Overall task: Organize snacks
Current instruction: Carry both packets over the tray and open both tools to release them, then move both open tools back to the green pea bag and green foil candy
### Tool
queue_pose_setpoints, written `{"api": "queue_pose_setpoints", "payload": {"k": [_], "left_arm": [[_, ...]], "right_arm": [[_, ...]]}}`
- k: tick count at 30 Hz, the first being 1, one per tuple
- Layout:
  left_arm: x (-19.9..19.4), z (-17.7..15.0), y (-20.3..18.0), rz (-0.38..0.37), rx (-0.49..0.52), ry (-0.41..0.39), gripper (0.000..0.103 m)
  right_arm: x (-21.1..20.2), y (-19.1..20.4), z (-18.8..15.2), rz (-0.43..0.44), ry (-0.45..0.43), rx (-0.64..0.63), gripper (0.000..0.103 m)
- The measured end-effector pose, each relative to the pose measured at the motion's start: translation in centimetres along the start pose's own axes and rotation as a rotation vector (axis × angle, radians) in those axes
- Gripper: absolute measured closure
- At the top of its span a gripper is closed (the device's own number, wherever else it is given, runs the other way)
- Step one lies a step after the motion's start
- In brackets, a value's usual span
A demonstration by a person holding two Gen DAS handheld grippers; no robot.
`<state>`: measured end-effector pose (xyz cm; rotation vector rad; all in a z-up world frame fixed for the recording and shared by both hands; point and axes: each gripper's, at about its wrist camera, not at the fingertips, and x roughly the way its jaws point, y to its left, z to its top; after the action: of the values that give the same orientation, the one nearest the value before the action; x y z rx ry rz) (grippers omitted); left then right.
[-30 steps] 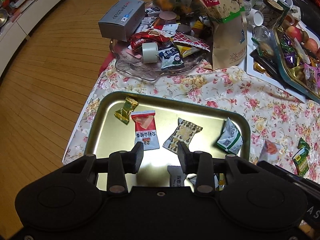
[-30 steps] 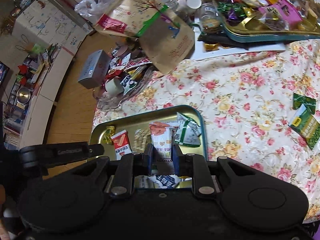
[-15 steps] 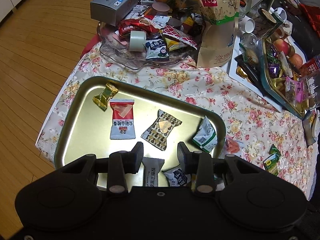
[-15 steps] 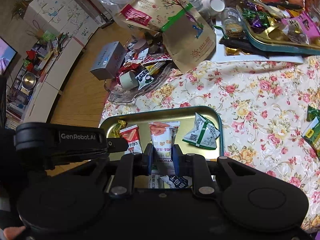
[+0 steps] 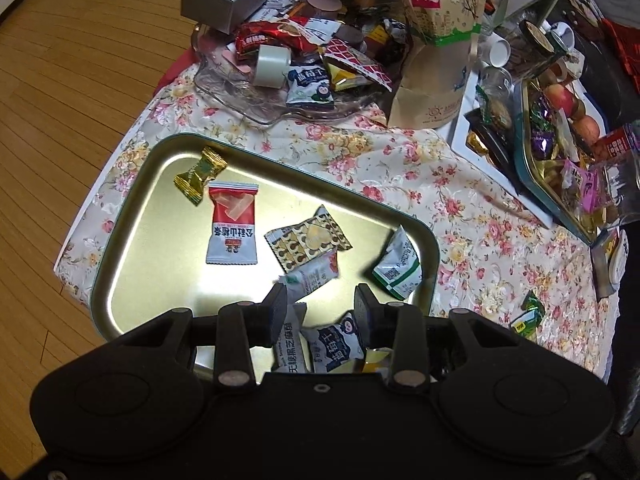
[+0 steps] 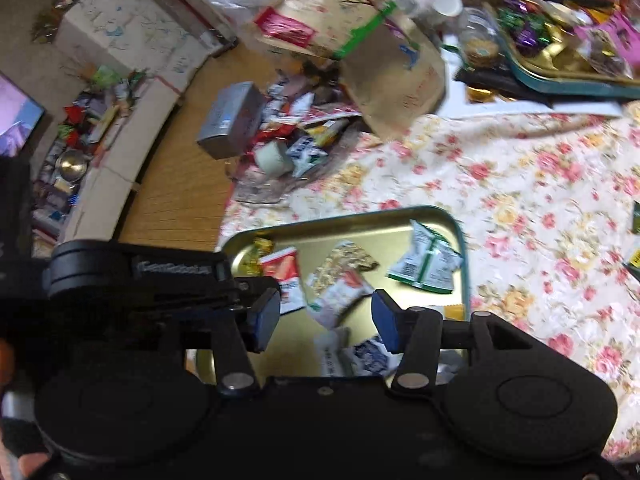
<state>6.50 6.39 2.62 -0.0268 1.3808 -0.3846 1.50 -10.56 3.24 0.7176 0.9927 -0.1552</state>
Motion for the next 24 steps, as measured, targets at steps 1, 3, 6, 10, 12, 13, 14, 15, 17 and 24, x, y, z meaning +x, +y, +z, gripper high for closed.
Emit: {"api": "queue_pose_setpoints", "payload": {"k": [1,3,6,10,12,13,14,15,17,24], "left_arm": [[0.1,-0.1,-0.2,0.0,0.009,0.004,0.058],[0.2,-0.3,-0.7,-0.001,0.026,0.011,0.058],[0.5,-0.6,-1.3,0.011,0.043,0.016,0.058],[0.4,-0.7,-1.7,0.0,0.043,0.016,0.058],[0.2,-0.7,-1.9,0.003,0.047,0.009,0.058],[0.3,-0.6,-2.0,0.005,0.049,0.008,0.058],[0.3,-0.6,-2.1,0.006,0.052,0.007,0.058],[0.4,-0.6,-2.2,0.005,0.055,0.009,0.058],[0.5,-0.6,-2.5,0.001,0.058,0.017,0.058],[0.8,-1.2,-5.0,-0.014,0.124,0.032,0.058]], "right_arm": [[0.1,-0.3,0.1,-0.019,0.007,0.008,0.047],[0.3,-0.9,0.1,-0.048,0.021,0.023,0.047],[0.5,-1.6,0.3,-0.076,0.048,0.042,0.045],[0.5,-2.3,0.2,-0.107,0.068,0.052,0.045],[0.4,-2.6,0.2,-0.121,0.075,0.051,0.045],[0.3,-2.7,0.1,-0.127,0.076,0.052,0.045],[0.2,-2.9,0.1,-0.13,0.077,0.053,0.045],[0.1,-3.2,0.1,-0.134,0.078,0.052,0.045],[-0.1,-3.6,0.2,-0.148,0.078,0.053,0.045],[-1.5,-6.3,0.2,-0.199,0.069,0.081,0.045]]}}
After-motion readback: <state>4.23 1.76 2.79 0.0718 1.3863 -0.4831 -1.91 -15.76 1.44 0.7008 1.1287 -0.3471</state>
